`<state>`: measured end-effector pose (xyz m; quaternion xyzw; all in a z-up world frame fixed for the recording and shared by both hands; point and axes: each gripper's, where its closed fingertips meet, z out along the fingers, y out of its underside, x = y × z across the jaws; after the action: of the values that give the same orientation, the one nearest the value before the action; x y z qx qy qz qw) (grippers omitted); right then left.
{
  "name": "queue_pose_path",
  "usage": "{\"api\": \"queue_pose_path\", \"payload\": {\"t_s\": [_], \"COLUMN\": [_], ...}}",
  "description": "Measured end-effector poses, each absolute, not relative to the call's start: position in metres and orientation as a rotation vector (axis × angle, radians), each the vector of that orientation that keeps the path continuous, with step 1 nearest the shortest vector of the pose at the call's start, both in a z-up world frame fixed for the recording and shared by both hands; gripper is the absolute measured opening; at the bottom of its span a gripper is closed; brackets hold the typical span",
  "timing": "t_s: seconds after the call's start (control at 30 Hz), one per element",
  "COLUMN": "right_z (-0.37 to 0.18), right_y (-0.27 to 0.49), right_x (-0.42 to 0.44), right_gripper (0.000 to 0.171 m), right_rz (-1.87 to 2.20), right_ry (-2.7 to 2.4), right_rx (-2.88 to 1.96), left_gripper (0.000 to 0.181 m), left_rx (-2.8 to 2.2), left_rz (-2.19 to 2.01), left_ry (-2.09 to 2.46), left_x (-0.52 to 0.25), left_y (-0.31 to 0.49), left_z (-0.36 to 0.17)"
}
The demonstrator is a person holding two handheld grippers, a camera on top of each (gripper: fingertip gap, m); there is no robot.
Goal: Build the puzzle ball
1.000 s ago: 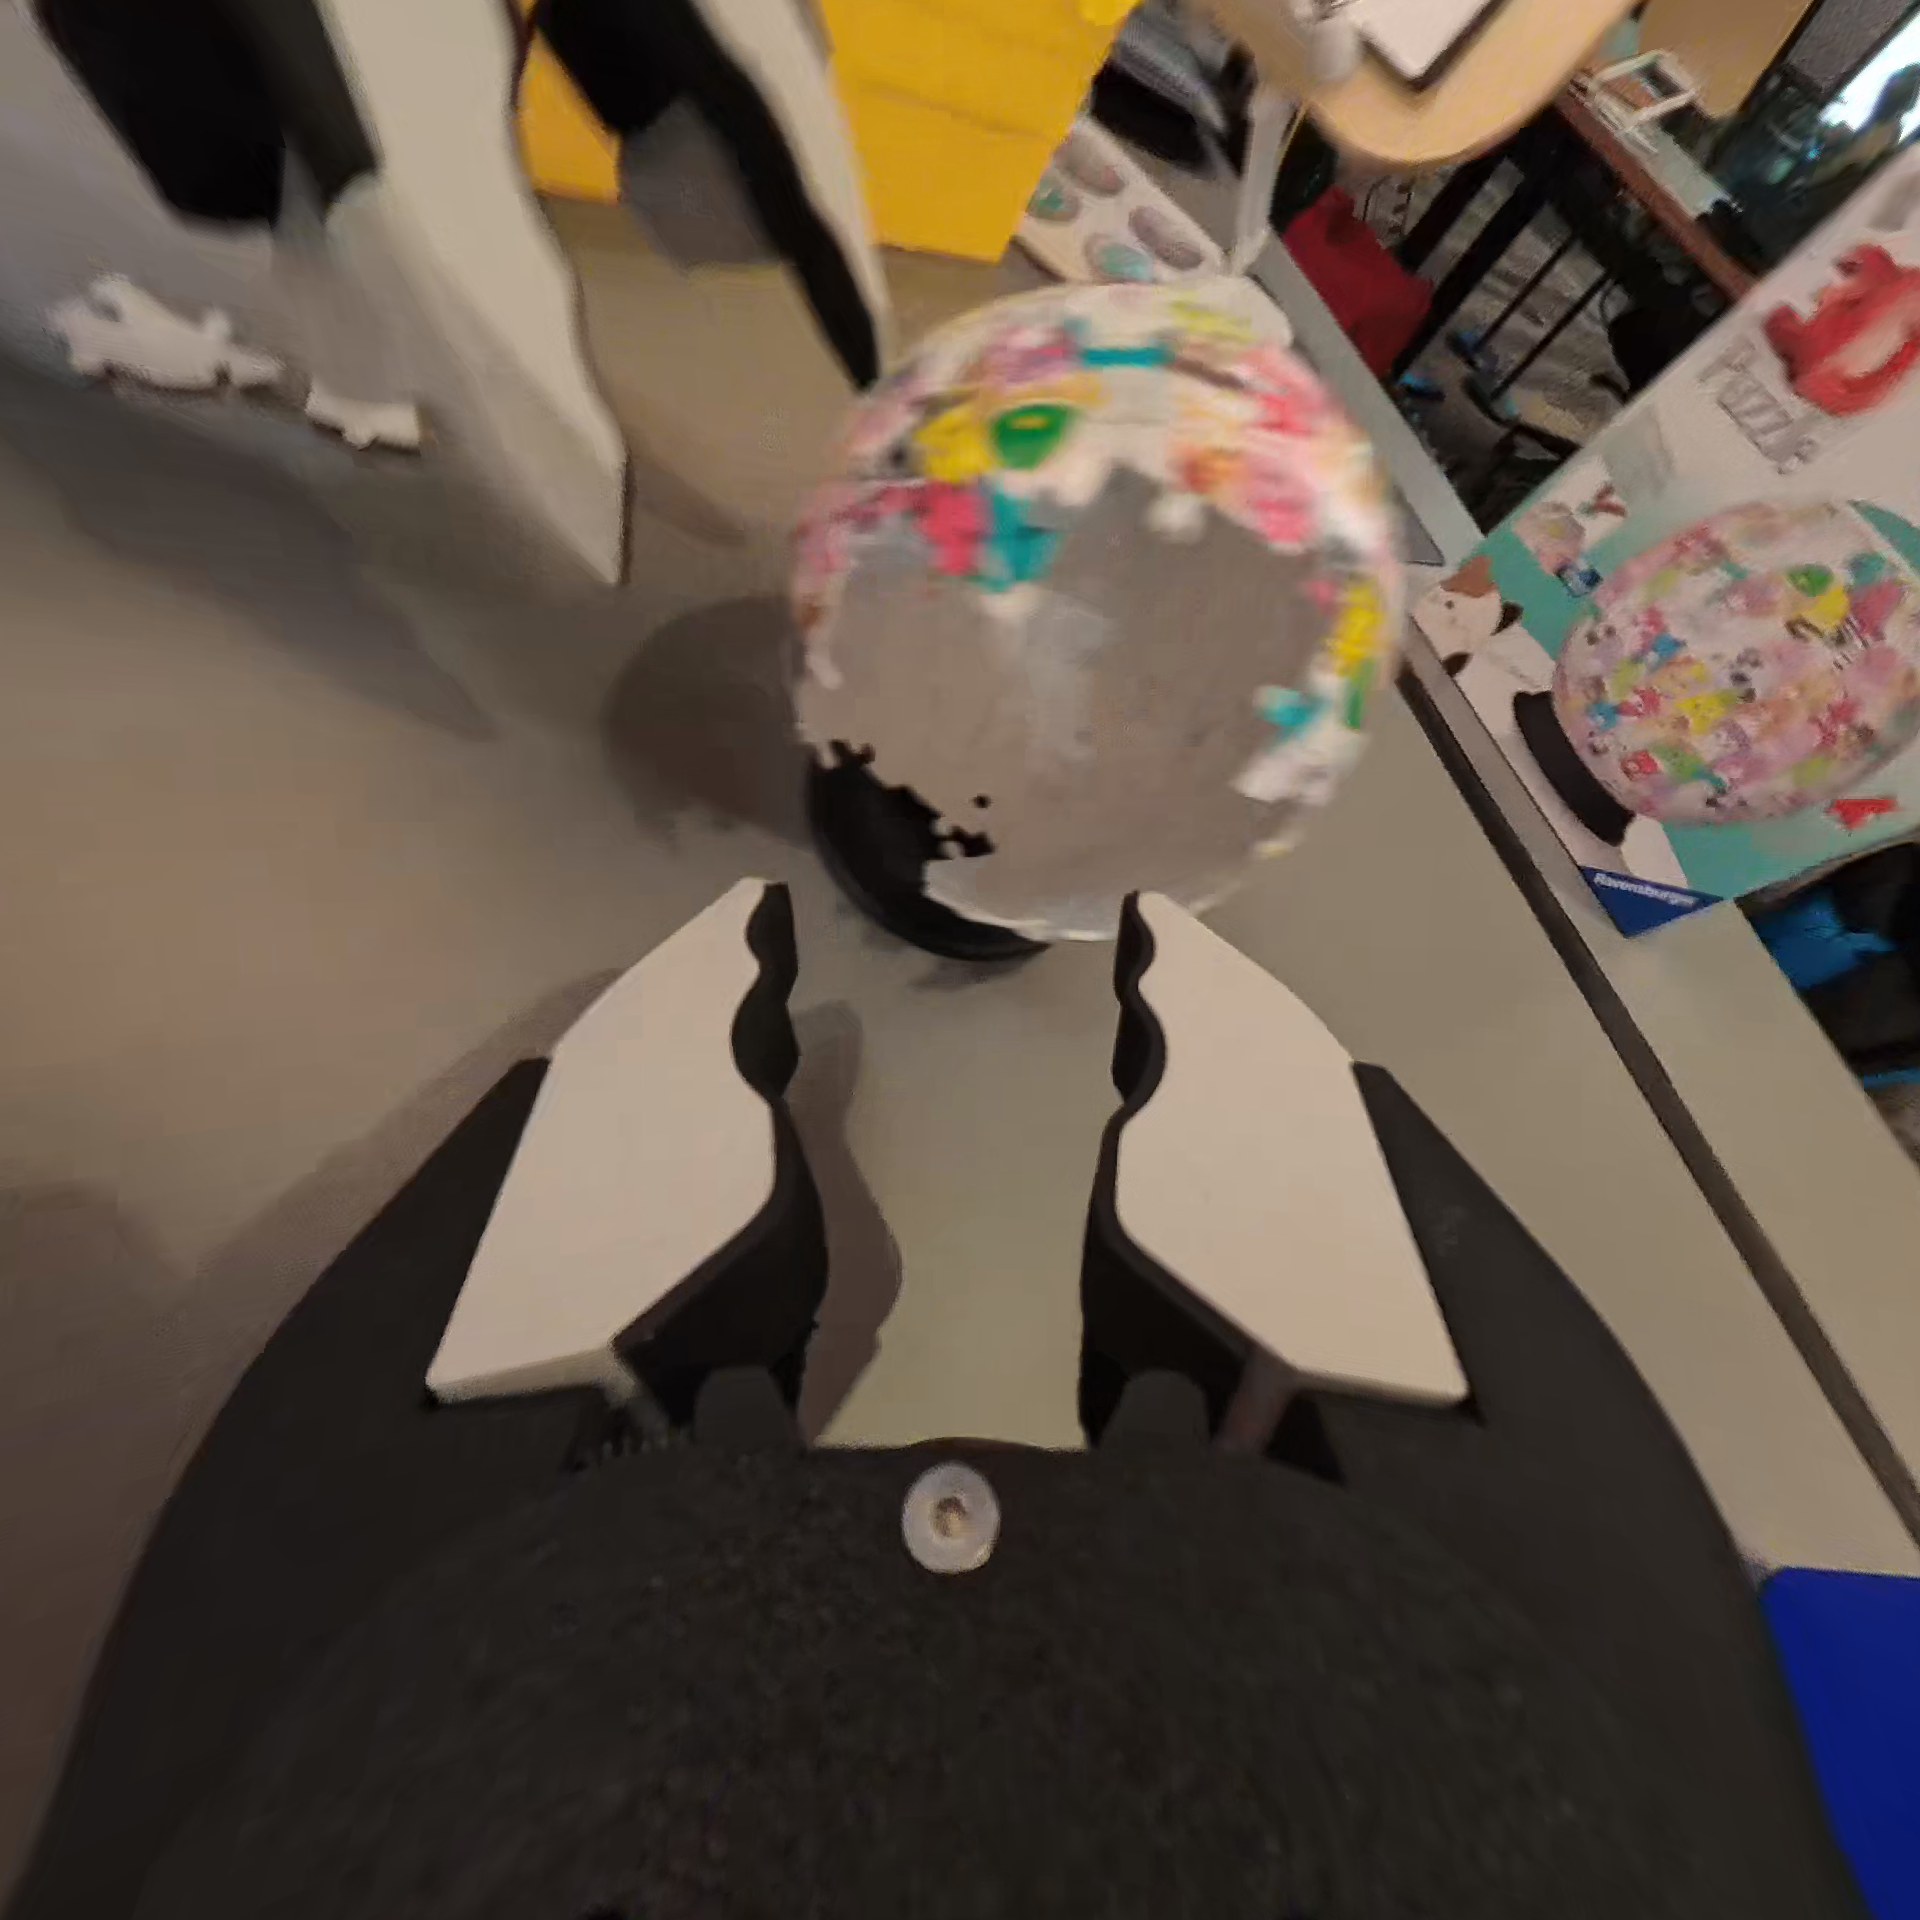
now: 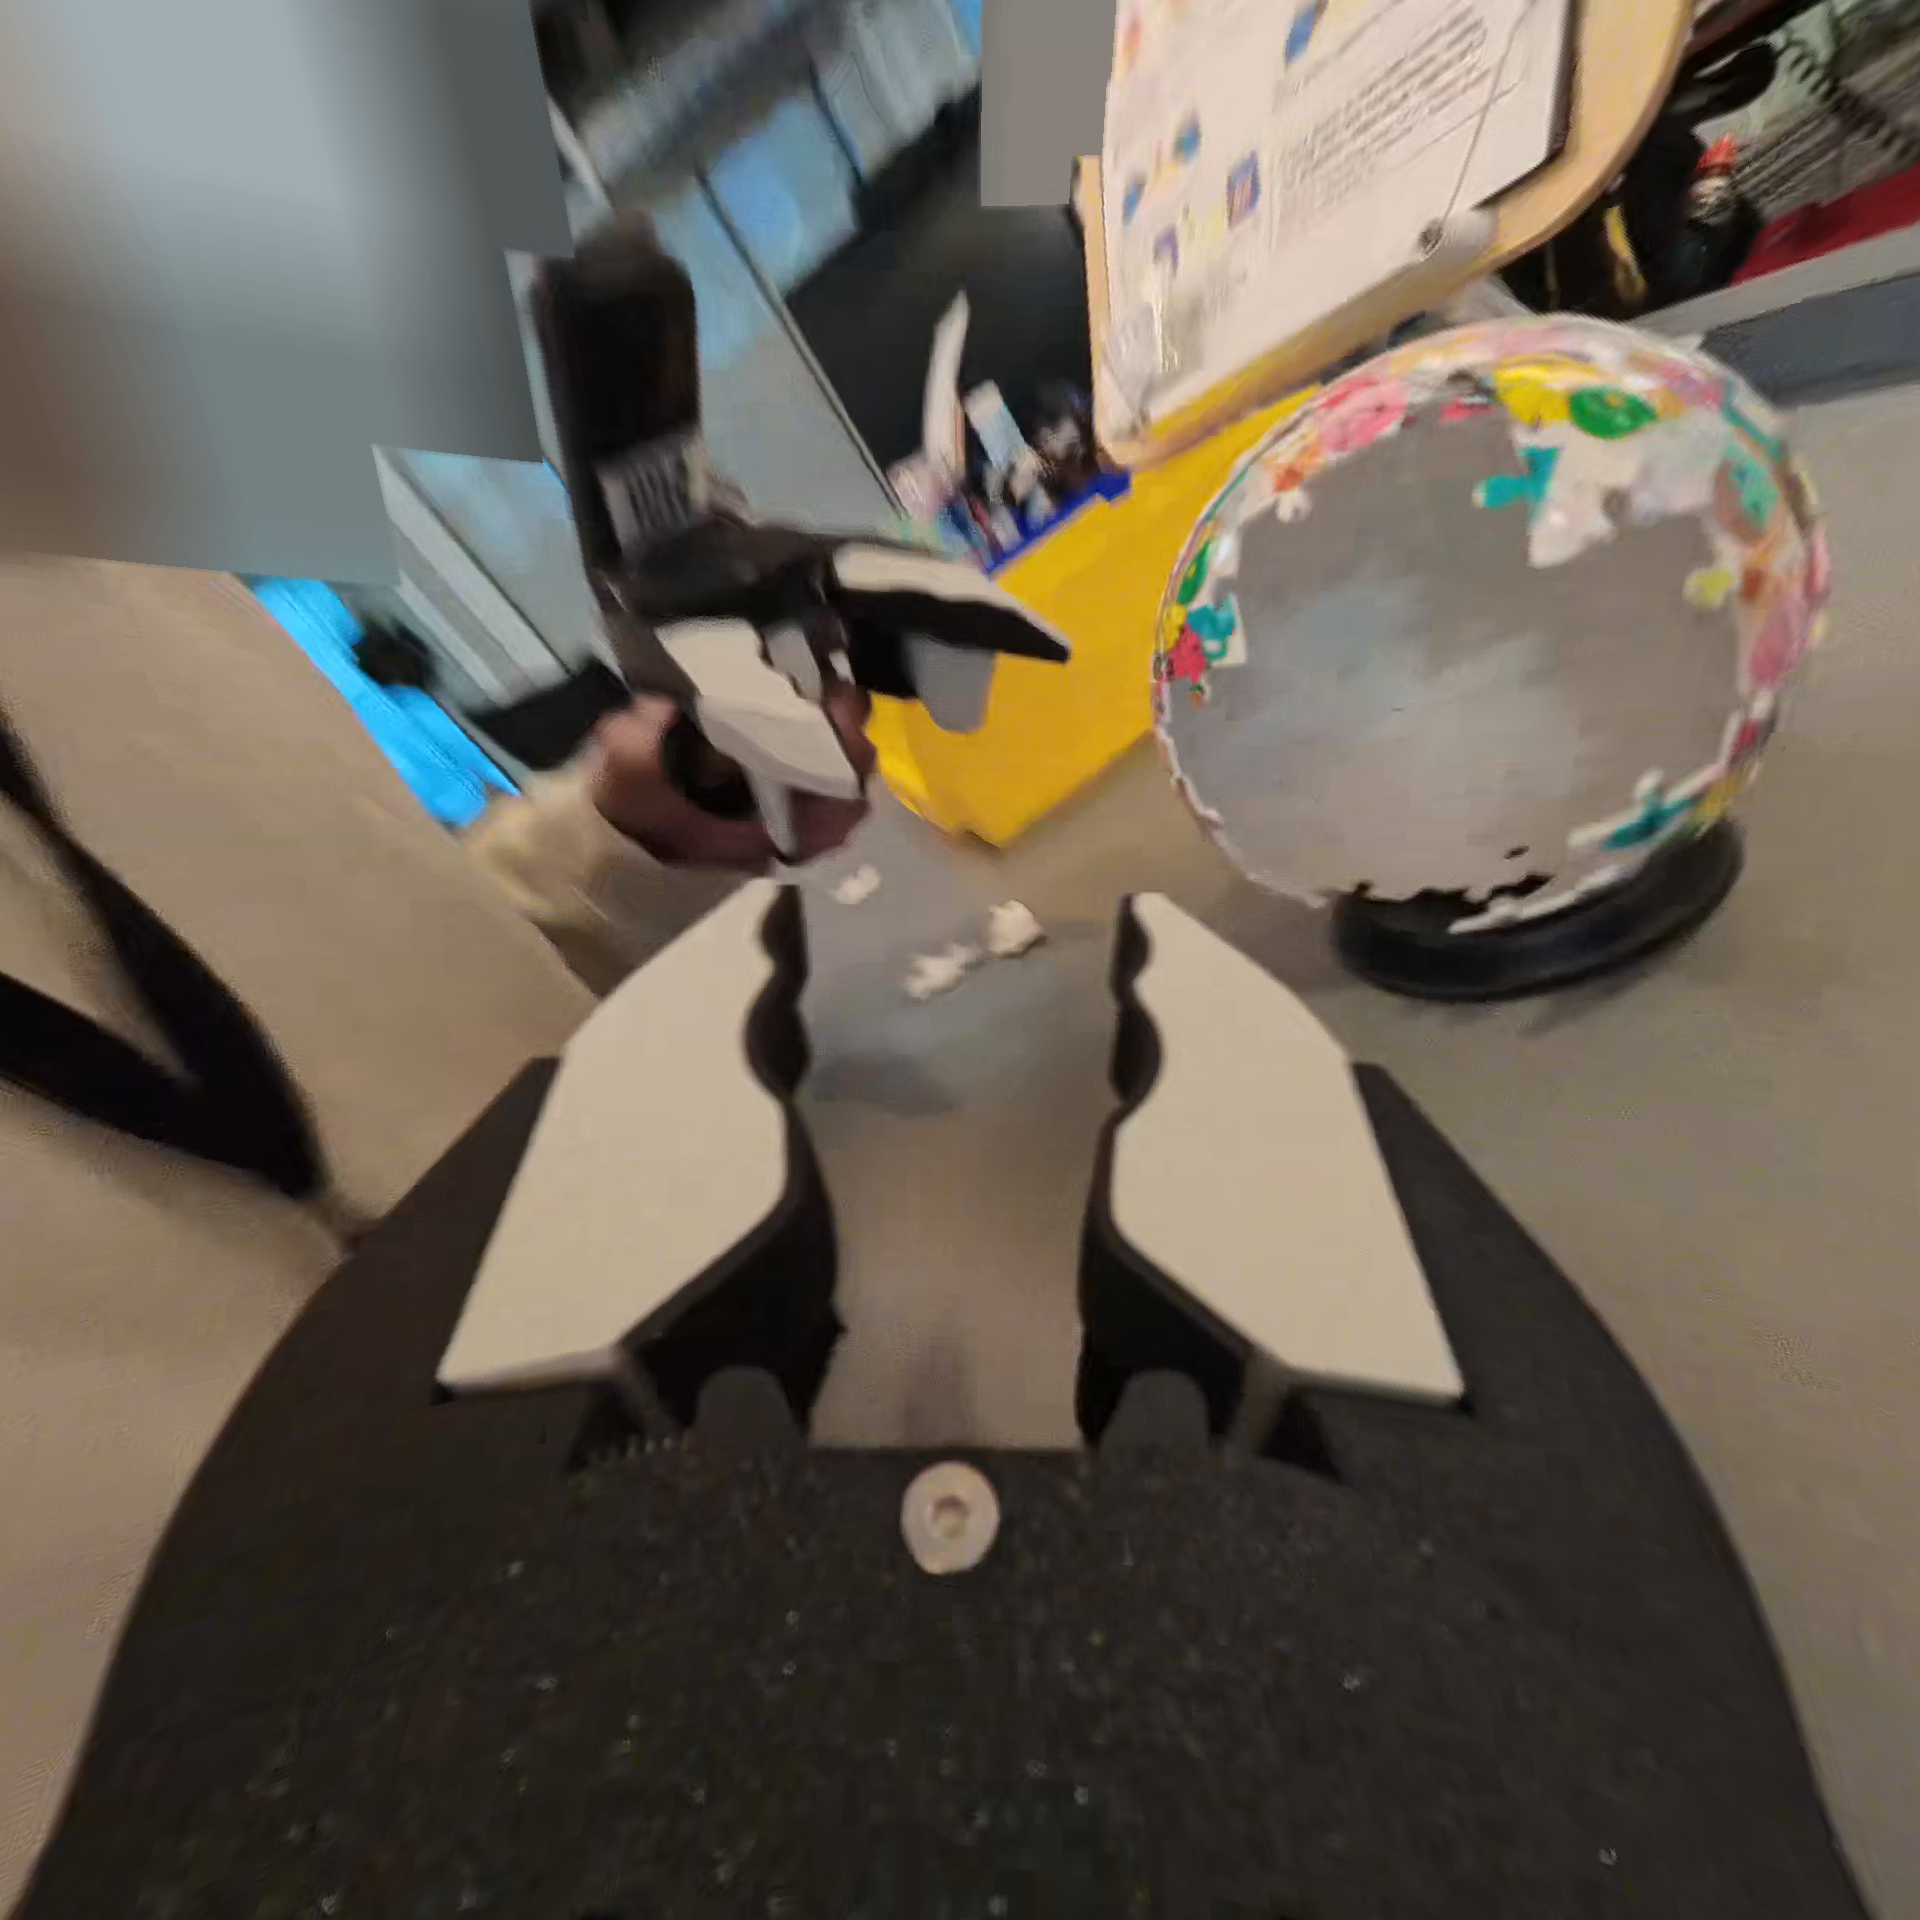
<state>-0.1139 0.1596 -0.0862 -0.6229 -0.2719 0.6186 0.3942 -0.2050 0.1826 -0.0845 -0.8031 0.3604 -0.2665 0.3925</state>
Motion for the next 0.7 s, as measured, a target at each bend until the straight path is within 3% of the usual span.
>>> {"api": "queue_pose_path", "payload": {"t_s": [0.03, 0.1, 0.13, 0.33, 0.4, 0.5, 0.63, 0.7], "right_z": [-0.087, -0.107, -0.113, -0.105, -0.100, -0.122, -0.129, -0.143], "right_y": [0.161, 0.168, 0.169, 0.159, 0.160, 0.182, 0.189, 0.197], "right_x": [-0.106, -0.098, -0.097, -0.106, -0.113, -0.113, -0.133, -0.144], "right_gripper": [0.056, 0.091, 0.100, 0.082, 0.088, 0.095, 0.075, 0.077], "right_rz": [1.616, 1.428, 1.344, 1.230, 1.202, 0.825, 0.748, 0.703], "right_ry": [-0.597, -0.536, -0.545, -0.671, -0.830, -1.204, -1.436, -1.535], "right_rx": [-1.610, -1.729, -1.784, -1.823, -1.779, -1.705, -1.497, -1.572], "left_gripper": [0.085, 0.085, 0.085, 0.085, 0.085, 0.085, 0.085, 0.085], "left_rx": [-2.038, -2.029, -2.023, -2.008, -2.002, -2.006, -2.015, -2.030], "left_rz": [-0.677, -0.662, -0.653, -0.678, -0.688, -0.683, -0.686, -0.685], "left_ry": [0.922, 0.936, 0.938, 0.885, 0.870, 0.865, 0.857, 0.857], "left_x": [-0.205, -0.205, -0.206, -0.214, -0.216, -0.220, -0.223, -0.224], "left_y": [0.180, 0.175, 0.171, 0.146, 0.138, 0.128, 0.118, 0.116], "left_z": [-0.084, -0.082, -0.080, -0.069, -0.067, -0.067, -0.067, -0.069]}}
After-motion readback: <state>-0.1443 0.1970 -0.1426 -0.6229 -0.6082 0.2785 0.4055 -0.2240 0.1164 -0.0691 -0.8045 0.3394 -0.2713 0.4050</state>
